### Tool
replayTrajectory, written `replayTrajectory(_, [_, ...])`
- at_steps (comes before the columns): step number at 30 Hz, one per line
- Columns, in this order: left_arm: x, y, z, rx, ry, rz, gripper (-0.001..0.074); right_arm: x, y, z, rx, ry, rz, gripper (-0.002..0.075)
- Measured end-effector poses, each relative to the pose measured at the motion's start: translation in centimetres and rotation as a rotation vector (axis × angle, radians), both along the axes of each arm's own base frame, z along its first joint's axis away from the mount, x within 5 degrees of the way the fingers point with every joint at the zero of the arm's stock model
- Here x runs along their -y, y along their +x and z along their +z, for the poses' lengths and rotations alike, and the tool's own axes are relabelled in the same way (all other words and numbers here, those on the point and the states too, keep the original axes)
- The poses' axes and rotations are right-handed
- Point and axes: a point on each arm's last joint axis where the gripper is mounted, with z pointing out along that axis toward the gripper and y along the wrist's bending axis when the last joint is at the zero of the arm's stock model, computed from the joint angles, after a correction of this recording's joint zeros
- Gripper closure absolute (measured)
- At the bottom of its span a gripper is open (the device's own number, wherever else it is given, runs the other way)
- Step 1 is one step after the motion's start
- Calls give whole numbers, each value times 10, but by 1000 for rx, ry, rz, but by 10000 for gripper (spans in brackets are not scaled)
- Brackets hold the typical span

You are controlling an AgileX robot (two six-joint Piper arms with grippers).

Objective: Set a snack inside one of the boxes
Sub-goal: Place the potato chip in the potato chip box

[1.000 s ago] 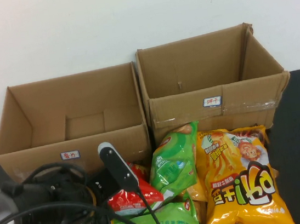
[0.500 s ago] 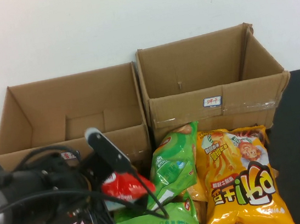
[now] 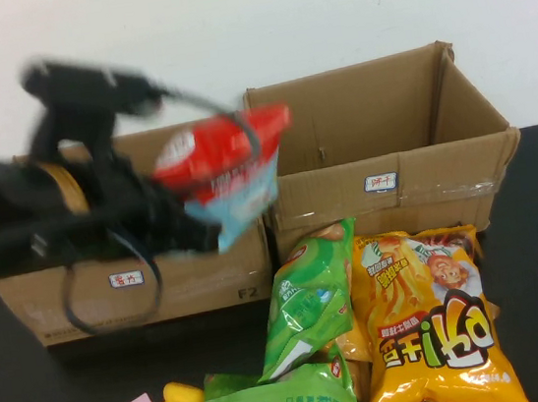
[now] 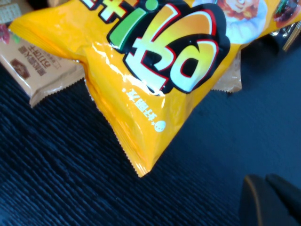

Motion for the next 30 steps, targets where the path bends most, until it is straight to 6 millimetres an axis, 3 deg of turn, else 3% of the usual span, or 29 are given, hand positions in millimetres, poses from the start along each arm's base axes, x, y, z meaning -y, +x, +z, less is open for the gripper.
replayTrajectory(5, [1, -11, 44, 22, -118, -18, 720, 0, 0, 0, 0, 0, 0, 727])
replayTrajectory(10, [5, -15, 61, 22, -184, -50, 723, 0, 0, 0, 0, 0, 0, 727])
replayTrajectory(20, [14, -15, 58, -28, -235, -96, 724, -1, 0, 0, -13, 40, -30, 727])
replayTrajectory(30, [36, -8, 53, -56, -350, -238, 725, -2, 0, 0, -19, 61, -46, 727])
